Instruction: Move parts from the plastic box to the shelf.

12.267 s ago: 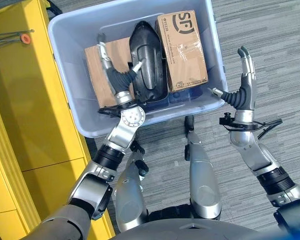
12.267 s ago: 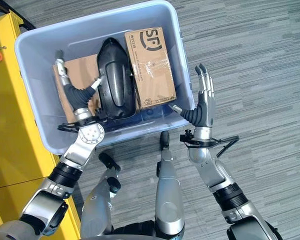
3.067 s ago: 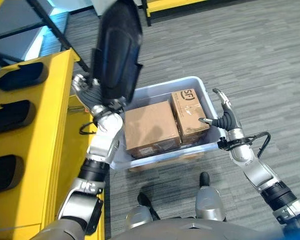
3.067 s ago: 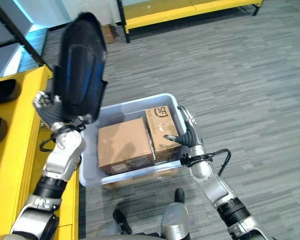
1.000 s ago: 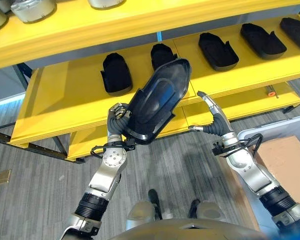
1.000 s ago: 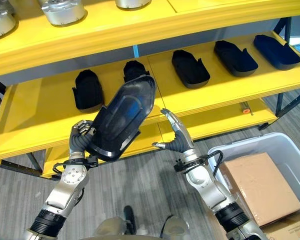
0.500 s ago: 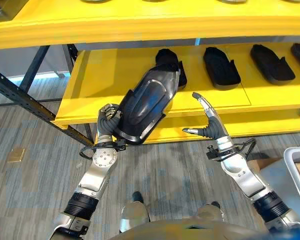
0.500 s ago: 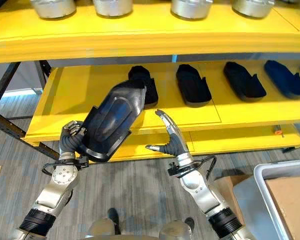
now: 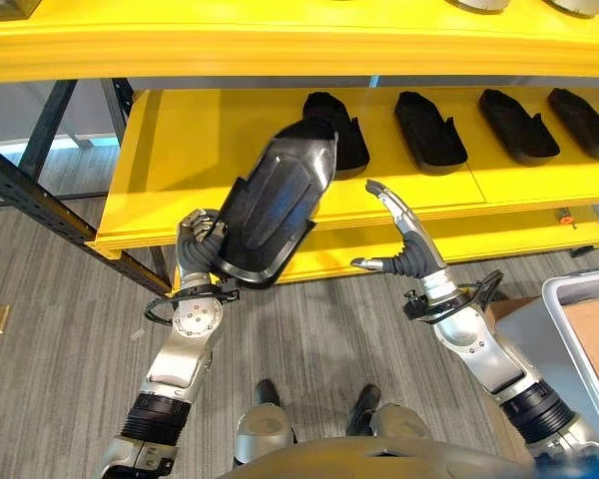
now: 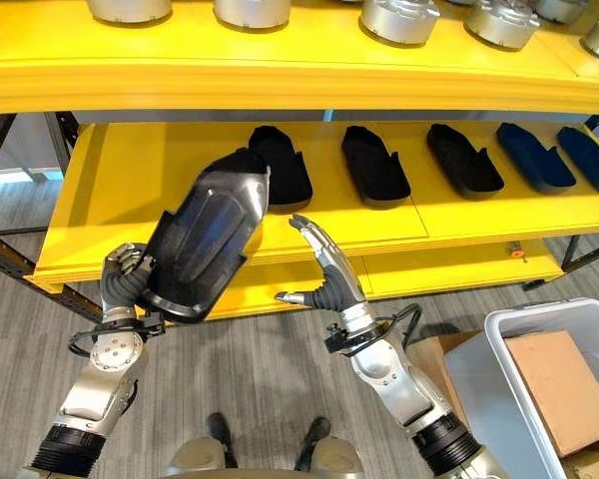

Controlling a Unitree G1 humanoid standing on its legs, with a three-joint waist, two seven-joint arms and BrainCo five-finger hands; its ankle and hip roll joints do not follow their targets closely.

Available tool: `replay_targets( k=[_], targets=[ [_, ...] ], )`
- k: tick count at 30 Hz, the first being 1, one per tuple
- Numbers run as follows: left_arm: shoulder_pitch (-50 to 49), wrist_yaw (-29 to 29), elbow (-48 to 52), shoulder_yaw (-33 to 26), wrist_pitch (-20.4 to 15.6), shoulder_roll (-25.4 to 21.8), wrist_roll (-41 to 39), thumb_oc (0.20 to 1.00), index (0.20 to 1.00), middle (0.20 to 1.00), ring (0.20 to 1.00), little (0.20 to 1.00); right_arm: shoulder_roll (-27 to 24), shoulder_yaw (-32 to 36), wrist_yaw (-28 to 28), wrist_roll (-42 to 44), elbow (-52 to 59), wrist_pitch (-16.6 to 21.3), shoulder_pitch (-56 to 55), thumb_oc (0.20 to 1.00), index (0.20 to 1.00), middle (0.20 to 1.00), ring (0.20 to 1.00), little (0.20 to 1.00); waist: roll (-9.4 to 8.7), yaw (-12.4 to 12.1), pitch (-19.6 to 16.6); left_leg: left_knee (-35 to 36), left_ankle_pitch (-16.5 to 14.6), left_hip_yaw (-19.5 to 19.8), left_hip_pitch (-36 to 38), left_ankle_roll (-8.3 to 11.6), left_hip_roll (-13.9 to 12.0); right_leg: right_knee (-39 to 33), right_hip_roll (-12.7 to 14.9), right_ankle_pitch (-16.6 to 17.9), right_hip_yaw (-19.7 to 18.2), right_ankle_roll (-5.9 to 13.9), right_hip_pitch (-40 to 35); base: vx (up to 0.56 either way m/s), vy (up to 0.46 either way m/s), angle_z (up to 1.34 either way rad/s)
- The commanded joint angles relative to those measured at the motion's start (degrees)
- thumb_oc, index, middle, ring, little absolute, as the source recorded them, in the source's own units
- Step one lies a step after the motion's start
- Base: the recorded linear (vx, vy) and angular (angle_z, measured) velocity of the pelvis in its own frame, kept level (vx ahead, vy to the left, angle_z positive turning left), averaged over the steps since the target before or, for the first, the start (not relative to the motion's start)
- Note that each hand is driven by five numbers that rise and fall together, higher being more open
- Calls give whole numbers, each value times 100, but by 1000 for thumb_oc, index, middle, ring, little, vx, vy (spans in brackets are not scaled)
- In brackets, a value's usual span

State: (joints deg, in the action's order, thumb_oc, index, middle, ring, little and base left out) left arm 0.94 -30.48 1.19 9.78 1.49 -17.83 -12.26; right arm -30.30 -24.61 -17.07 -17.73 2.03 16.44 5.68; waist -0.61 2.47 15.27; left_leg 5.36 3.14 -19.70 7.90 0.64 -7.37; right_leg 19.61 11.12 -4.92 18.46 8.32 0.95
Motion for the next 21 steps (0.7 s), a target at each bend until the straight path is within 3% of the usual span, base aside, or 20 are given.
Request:
replay_targets(
  k=[1,9,11,12,14,18,19,20,21],
  targets=[
    [368,-62,558,-20,-330,-123,-30,200,200,200,200,200,321,166,-148,-146,327,280,320,1000,1000,1000,1000,1000,-198,-108,-187,-68,-729,-121,179,-54,485,-1760,-375,713,8,156,-148,135,-145,106],
    [361,-297,500,61,-373,-124,52,200,200,200,200,200,167,162,-265,-363,224,436,240,1000,1000,1000,1000,1000,-164,-109,-300,-402,-897,-71,100,95,339,-1727,-533,193,80,-103,-551,132,-135,6],
    [456,-430,539,68,-462,-175,-34,200,200,200,200,200,92,163,-331,-346,213,451,334,1000,1000,1000,1000,1000,-192,-99,-235,-1298,-1327,-351,-122,6,332,-1561,-444,34,267,-237,-556,45,-205,10],
    [482,-461,551,69,-491,-196,-77,200,200,200,200,200,59,177,-339,-353,225,457,350,1000,1000,1000,1000,1000,-214,-117,-194,-1739,-1379,-363,-293,29,263,-1517,-429,-18,290,-296,-572,20,-224,22],
    [533,-550,594,59,-505,-183,-133,200,200,200,200,200,36,137,-424,-428,120,438,484,1000,1000,1000,1000,1000,-216,-186,-52,-2664,-1108,-181,-803,248,-54,-1441,-478,-126,196,-449,-620,35,-124,8],
    [429,-566,709,-48,-438,-128,-159,200,200,200,200,200,-34,158,-399,-341,200,413,569,1000,1000,1000,1000,1000,-44,-81,-50,-1594,-375,1,-527,515,-643,-1179,-418,-301,108,-485,-564,117,220,-15],
    [327,-570,729,-86,-507,-118,-217,200,200,200,200,200,-98,214,-412,-308,310,425,484,1000,1000,1000,1000,1000,5,-41,-53,-1184,250,33,-518,635,-947,-1135,-375,-278,120,-547,-500,103,447,-7],
    [221,-578,708,-117,-666,-110,-282,200,200,200,200,200,-174,273,-483,-214,397,460,428,1000,1000,1000,1000,1000,45,25,-55,-813,625,129,-490,760,-1228,-1043,-271,-326,51,-534,-437,140,503,-17],
    [183,-592,674,-124,-752,-97,-344,200,200,200,200,200,-210,302,-579,-149,425,479,392,1000,1000,1000,1000,1000,66,65,-59,-715,735,169,-491,874,-1341,-963,-171,-423,-16,-490,-447,138,613,-27]
  ],
)
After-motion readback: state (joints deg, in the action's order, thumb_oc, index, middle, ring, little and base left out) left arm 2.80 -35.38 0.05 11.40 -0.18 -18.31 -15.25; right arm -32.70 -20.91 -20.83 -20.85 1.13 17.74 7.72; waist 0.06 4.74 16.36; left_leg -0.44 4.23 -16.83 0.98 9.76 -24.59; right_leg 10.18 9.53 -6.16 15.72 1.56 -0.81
